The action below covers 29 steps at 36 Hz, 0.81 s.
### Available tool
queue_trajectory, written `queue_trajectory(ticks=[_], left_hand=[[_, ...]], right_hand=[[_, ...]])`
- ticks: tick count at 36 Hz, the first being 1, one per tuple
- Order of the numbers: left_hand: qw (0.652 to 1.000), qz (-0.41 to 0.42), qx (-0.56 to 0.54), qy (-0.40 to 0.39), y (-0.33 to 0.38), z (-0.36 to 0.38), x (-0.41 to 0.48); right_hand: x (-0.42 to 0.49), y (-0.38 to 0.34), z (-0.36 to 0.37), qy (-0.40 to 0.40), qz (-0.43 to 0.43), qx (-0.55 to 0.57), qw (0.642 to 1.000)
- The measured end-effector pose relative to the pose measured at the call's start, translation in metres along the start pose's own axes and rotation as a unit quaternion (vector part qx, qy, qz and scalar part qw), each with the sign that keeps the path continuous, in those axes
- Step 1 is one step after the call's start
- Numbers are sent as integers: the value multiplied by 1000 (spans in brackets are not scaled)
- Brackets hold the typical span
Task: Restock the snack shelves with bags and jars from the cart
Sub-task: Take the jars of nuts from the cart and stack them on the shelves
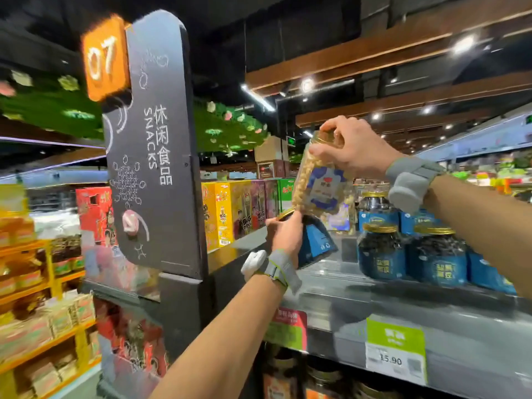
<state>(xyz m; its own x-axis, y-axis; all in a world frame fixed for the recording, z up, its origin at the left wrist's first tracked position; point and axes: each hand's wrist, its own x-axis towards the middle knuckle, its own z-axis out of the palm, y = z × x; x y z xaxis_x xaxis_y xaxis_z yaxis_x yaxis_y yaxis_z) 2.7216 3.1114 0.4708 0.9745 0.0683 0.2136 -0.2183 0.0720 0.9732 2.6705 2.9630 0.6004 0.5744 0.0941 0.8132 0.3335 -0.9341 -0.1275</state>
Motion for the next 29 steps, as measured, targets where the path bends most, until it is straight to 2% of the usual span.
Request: queue_trajectory(ticks=[5,10,20,29], left_hand=[[995,-27,-48,80,-18,3,30],[987,33,15,158,-30,-1,53],[980,95,24,175,-44,-5,67],[979,105,13,173,-49,-9,77]], right_hand=[[40,6,36,39,-12,-31,999],[81,16,77,-13,-1,-88,996],[110,47,171,-167,13,-200,965],[119,71,208,-224,26,-271,936]])
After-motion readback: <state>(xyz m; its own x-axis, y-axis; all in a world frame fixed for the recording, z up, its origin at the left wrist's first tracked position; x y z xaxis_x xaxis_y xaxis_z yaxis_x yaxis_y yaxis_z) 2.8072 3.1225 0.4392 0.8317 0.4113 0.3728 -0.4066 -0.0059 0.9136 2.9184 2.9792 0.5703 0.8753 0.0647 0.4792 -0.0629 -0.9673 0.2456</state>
